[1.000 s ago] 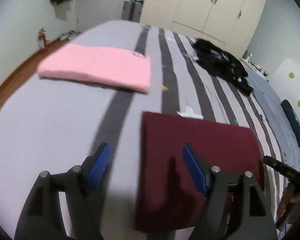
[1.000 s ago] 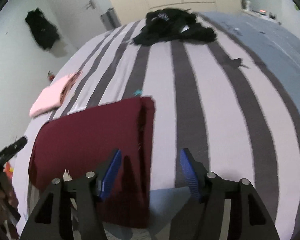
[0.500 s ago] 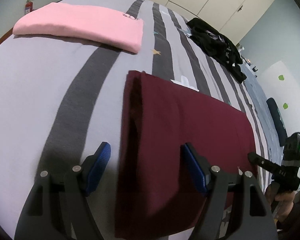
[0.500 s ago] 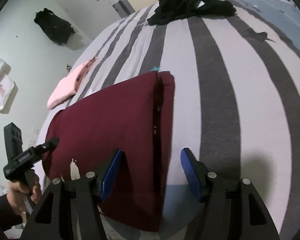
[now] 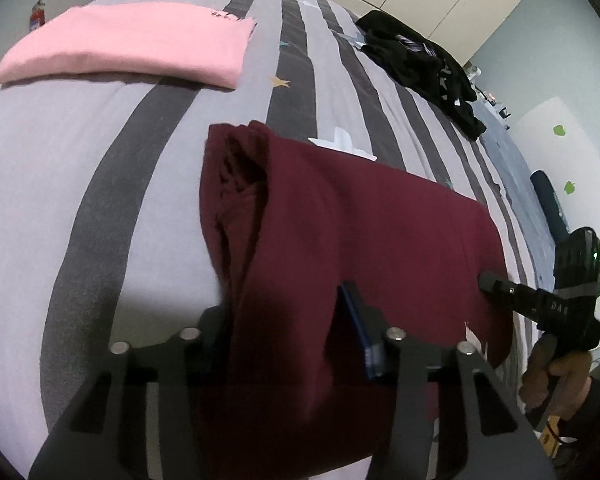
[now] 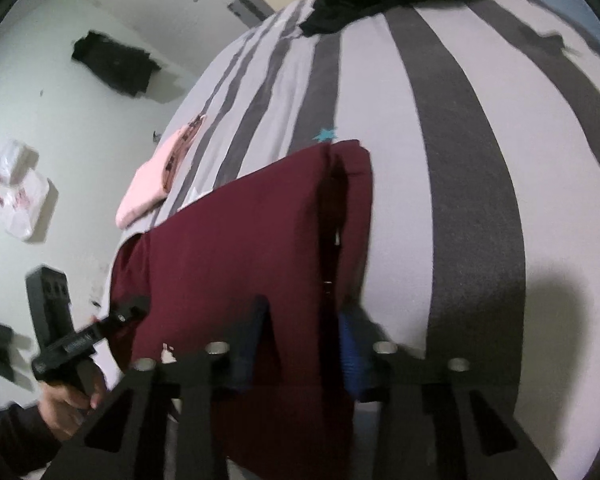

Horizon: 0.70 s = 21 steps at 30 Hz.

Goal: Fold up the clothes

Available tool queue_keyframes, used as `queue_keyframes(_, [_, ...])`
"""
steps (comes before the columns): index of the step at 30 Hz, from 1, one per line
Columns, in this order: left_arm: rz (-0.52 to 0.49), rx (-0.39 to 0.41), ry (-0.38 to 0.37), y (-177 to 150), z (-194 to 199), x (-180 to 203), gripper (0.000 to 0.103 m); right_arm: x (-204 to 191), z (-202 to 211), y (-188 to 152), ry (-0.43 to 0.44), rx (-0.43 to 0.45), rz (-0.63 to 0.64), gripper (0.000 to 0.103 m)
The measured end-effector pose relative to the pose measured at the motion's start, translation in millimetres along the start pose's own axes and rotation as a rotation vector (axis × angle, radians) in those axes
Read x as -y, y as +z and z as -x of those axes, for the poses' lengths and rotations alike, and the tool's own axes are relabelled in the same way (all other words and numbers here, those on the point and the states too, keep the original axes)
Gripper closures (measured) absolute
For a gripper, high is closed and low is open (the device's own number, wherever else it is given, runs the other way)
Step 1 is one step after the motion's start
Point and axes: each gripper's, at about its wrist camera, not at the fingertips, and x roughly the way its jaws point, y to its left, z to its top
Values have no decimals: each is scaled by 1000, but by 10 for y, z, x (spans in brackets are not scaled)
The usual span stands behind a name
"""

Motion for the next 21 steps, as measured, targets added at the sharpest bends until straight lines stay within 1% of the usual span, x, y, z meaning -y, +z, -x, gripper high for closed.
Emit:
queue_keyframes(1, [-4, 6, 9, -3, 9, 19, 70, 9, 0, 12, 7, -6, -12, 84])
queue_keyframes(3, [3, 23, 23, -12, 70, 24, 77, -119, 7, 10, -39, -6, 33, 89])
queue_keyframes(4, [5, 30, 24, -11, 107, 23, 78, -174, 21, 3, -57, -4, 49, 90])
queue_keyframes(8, [1, 65, -15, 79, 327, 49, 80, -393, 172, 38, -105, 22, 62, 91])
queue_keyframes(10, [-13, 79, -40, 194, 449, 18, 80, -579, 302, 72, -126, 49, 80, 91])
queue_keyframes(13, [-28, 103, -71, 463, 651, -130, 80, -893, 452, 177, -136, 105, 74, 91])
queue_keyframes(15, [-46, 125, -79, 710, 792, -280, 80, -1170, 445, 321, -128, 140, 73, 91])
queue_keyframes(18, [-87, 156, -75, 1169, 1012, -622, 80, -1570, 256, 582, -114, 182, 78, 91])
queue_keyframes(21, [-111, 174, -54, 1635, 1100, -983, 80, -1843, -13, 909, -84, 215, 68, 91])
